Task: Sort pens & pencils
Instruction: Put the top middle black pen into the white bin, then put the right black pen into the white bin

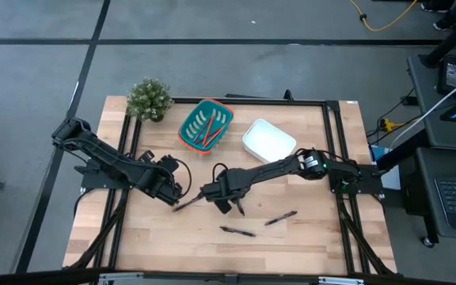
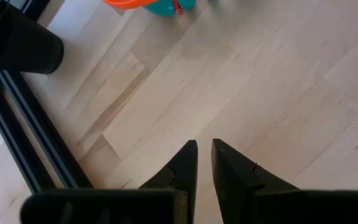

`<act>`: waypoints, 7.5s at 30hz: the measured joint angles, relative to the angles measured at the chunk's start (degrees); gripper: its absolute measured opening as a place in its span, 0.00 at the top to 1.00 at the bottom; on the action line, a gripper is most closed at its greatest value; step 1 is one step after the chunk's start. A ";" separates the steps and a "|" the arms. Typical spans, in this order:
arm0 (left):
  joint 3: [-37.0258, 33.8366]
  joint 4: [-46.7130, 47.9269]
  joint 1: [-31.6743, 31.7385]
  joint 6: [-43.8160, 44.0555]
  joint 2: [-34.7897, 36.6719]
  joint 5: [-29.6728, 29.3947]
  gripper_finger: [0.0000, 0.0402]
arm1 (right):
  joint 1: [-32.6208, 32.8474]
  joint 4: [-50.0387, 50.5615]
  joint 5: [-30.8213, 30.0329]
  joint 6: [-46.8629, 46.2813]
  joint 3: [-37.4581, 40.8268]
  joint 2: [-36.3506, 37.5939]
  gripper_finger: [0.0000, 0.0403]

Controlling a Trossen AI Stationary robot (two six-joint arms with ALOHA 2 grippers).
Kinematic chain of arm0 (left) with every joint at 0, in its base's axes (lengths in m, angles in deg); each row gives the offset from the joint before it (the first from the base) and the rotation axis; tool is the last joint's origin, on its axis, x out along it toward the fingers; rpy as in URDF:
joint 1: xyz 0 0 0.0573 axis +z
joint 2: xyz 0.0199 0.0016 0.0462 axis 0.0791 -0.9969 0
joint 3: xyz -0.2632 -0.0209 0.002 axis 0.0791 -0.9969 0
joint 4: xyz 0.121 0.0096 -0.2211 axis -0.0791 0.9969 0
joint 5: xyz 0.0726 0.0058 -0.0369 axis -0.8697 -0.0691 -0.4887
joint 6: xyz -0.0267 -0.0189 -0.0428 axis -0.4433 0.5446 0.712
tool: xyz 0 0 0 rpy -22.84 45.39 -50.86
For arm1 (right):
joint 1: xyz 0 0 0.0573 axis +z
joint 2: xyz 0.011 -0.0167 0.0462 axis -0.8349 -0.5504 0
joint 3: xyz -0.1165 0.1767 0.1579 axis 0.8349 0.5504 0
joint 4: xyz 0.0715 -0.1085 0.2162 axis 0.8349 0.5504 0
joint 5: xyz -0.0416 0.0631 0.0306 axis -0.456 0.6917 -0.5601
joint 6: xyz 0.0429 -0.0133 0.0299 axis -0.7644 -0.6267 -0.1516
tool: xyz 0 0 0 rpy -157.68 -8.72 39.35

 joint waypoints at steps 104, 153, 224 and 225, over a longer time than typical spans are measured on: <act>0.00 0.45 -0.28 -0.44 0.02 0.31 0.89 | -17.00 16.74 -10.18 21.01 1.16 17.63 0.93; 0.00 -0.09 -0.07 1.53 0.02 1.78 0.89 | -21.79 16.88 -9.20 23.39 18.68 24.48 0.78; 0.00 -0.90 1.43 7.58 0.02 12.07 0.89 | 25.05 -21.35 -2.04 39.30 46.48 25.67 0.79; 0.00 -0.90 1.58 7.57 0.02 12.07 0.89 | 25.02 -20.95 -1.84 39.25 46.23 25.62 0.79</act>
